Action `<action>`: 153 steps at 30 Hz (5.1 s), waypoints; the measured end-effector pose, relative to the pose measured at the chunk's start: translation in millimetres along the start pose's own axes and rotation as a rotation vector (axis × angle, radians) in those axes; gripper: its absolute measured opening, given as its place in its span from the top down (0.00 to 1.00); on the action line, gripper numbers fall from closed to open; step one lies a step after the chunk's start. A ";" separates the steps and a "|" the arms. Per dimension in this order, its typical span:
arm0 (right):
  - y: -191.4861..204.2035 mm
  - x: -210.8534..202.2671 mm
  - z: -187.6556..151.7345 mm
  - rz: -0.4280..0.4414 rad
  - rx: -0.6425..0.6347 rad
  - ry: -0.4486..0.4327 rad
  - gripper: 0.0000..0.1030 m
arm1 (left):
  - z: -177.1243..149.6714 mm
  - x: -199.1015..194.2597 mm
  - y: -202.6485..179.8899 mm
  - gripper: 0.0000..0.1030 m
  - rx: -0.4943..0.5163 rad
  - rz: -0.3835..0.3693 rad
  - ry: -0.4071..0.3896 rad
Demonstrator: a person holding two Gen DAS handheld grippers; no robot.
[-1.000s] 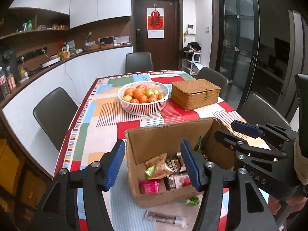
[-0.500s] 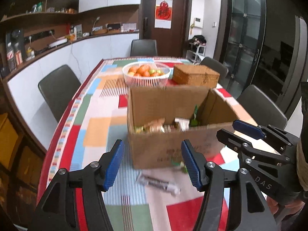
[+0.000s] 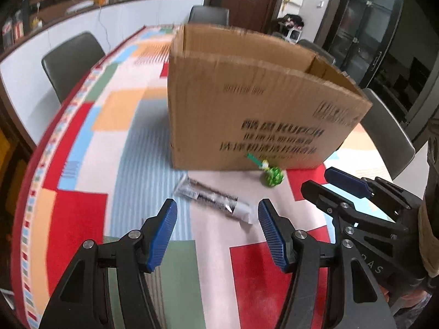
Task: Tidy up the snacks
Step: 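Grasp the white stick snack with the left tool while the right tool grasps the green lollipop, then carry the stick snack and lollipop over the box and release both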
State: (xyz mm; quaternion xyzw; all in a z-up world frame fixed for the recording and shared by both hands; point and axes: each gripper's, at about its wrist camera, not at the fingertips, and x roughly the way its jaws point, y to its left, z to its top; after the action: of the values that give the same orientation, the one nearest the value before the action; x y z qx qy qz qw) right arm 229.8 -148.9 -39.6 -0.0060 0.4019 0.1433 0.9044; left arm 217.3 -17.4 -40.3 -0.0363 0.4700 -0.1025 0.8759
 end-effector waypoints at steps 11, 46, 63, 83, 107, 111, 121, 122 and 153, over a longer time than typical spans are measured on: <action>-13.4 33.7 -12.9 0.000 0.049 0.060 0.58 | 7.4 47.5 1.7 0.42 -0.075 0.033 0.069; -0.9 87.0 -1.2 -0.020 -0.002 0.114 0.64 | -7.4 63.0 26.1 0.81 -0.127 0.034 0.071; 4.3 49.9 -3.5 -0.049 0.009 0.054 0.73 | -17.9 27.9 18.4 0.82 -0.097 -0.028 0.011; 7.0 -43.3 9.7 -0.030 0.060 -0.118 0.73 | 2.5 -54.9 -8.3 0.82 -0.008 -0.096 -0.181; 4.4 -103.7 78.8 -0.065 0.045 -0.343 0.73 | 78.1 -122.7 -34.4 0.82 0.113 -0.106 -0.417; 1.9 -102.9 92.2 -0.077 0.038 -0.347 0.73 | 92.7 -122.3 -36.4 0.82 0.130 -0.087 -0.430; -7.8 -88.4 130.8 -0.107 0.016 -0.329 0.73 | 134.6 -101.4 -31.6 0.82 0.115 -0.086 -0.392; -8.3 -86.4 132.8 -0.110 0.012 -0.326 0.73 | 139.0 -97.4 -30.5 0.82 0.110 -0.090 -0.381; -41.6 -4.8 127.0 -0.126 0.084 -0.057 0.60 | 147.2 -39.7 -24.8 0.71 0.135 0.059 -0.241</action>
State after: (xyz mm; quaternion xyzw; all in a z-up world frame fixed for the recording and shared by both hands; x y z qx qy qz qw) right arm 329.9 -174.1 45.5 0.0108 0.3804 0.0690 0.9222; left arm 314.6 -38.0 77.9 0.0244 0.3545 -0.1032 0.9290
